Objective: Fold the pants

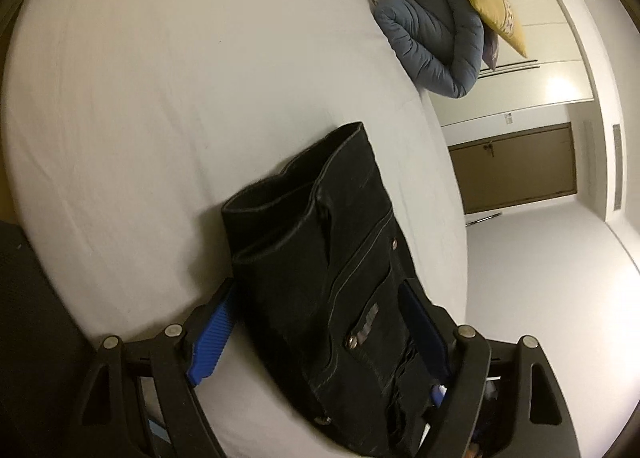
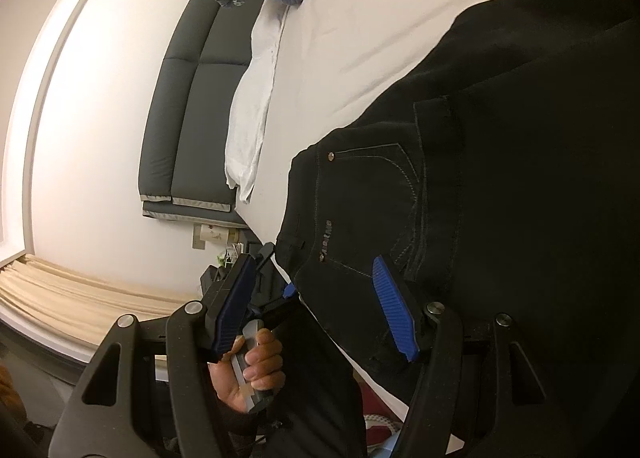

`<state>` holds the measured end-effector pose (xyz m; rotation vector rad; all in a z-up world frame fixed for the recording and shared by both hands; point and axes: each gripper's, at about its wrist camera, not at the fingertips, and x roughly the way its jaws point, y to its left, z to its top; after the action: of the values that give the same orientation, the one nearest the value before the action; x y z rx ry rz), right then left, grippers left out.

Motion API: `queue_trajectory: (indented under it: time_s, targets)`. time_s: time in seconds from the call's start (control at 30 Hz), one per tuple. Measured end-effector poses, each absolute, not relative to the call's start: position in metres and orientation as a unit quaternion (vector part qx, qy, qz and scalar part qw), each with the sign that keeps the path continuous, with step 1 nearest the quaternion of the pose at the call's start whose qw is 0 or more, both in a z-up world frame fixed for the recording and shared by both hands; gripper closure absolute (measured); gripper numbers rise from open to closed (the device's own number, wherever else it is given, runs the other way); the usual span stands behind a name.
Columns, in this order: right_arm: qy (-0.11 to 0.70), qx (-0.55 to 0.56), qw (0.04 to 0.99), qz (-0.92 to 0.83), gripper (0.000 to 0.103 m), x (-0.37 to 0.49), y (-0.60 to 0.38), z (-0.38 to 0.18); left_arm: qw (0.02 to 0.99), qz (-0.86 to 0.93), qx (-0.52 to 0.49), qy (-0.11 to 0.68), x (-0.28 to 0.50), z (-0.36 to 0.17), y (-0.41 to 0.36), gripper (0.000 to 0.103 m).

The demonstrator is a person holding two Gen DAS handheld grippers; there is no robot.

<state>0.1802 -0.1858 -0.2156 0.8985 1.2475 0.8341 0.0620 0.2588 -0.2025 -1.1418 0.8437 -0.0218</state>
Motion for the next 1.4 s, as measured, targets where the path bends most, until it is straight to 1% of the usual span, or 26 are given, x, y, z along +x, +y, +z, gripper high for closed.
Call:
queue_trajectory:
  time_s: [0.03,0.1,0.13,0.17,0.2,0.23,0.3,0.43,0.53,0.6,0.73,0.93,1.0,1.07,1.13,1.23,1.27,1.4]
  targets:
    - [0.55,0.393,0.641,0.363,0.043,0.182,-0.186,-0.218,0.758,-0.011,-0.524,0.388,0.065,-0.203,0.259,0.025]
    - [0.557,0.393,0.638,0.358,0.043,0.183,-0.19,-0.223,0.752,-0.011,-0.531,0.39,0.069,-0.205,0.262,0.039]
    - [0.56,0.393,0.636,0.357,0.043,0.184,-0.189,-0.225,0.747,-0.012,-0.537,0.391,0.072,-0.208,0.264,0.044]
    - [0.562,0.392,0.636,0.356,0.043,0.186,-0.188,-0.227,0.743,-0.013,-0.541,0.393,0.074,-0.211,0.265,0.057]
    - [0.564,0.389,0.635,0.357,0.043,0.188,-0.185,-0.227,0.74,-0.014,-0.543,0.398,0.079,-0.215,0.267,0.072]
    - [0.565,0.387,0.634,0.359,0.043,0.19,-0.183,-0.227,0.736,-0.015,-0.544,0.402,0.077,-0.215,0.267,0.078]
    - [0.573,0.372,0.635,0.361,0.043,0.197,-0.174,-0.226,0.735,-0.019,-0.543,0.405,0.08,-0.217,0.268,0.084]
    - [0.6,0.344,0.64,0.335,0.043,0.21,-0.162,-0.235,0.748,-0.023,-0.527,0.403,0.081,-0.211,0.266,0.088]
    - [0.629,0.342,0.63,0.302,0.049,0.218,-0.159,-0.258,0.763,-0.025,-0.508,0.399,0.081,-0.199,0.262,0.089]
    - [0.626,0.352,0.63,0.296,0.051,0.22,-0.158,-0.262,0.779,-0.028,-0.486,0.395,0.082,-0.186,0.257,0.089]
    - [0.623,0.33,0.649,0.287,0.051,0.218,-0.15,-0.261,0.813,-0.04,-0.437,0.383,0.088,-0.155,0.237,0.089]
    - [0.609,0.349,0.651,0.29,0.051,0.219,-0.154,-0.262,0.862,-0.076,-0.34,0.369,0.096,-0.105,0.185,0.089]
    - [0.601,0.366,0.651,0.285,0.049,0.22,-0.161,-0.254,0.878,-0.098,-0.294,0.364,0.096,-0.087,0.158,0.089]
    - [0.572,0.381,0.669,0.282,0.047,0.221,-0.181,-0.237,0.889,-0.116,-0.255,0.363,0.096,-0.076,0.132,0.089]
    - [0.557,0.396,0.671,0.289,0.043,0.222,-0.197,-0.223,0.896,-0.136,-0.21,0.367,0.095,-0.071,0.1,0.089]
    - [0.534,0.387,0.686,0.307,0.033,0.221,-0.218,-0.192,0.897,-0.158,-0.161,0.38,0.093,-0.073,0.056,0.089]
    - [0.529,0.381,0.69,0.314,0.027,0.219,-0.222,-0.182,0.897,-0.164,-0.144,0.383,0.091,-0.074,0.043,0.089]
    - [0.523,0.357,0.694,0.343,0.025,0.215,-0.236,-0.156,0.896,-0.193,-0.064,0.394,0.08,-0.08,-0.011,0.089]
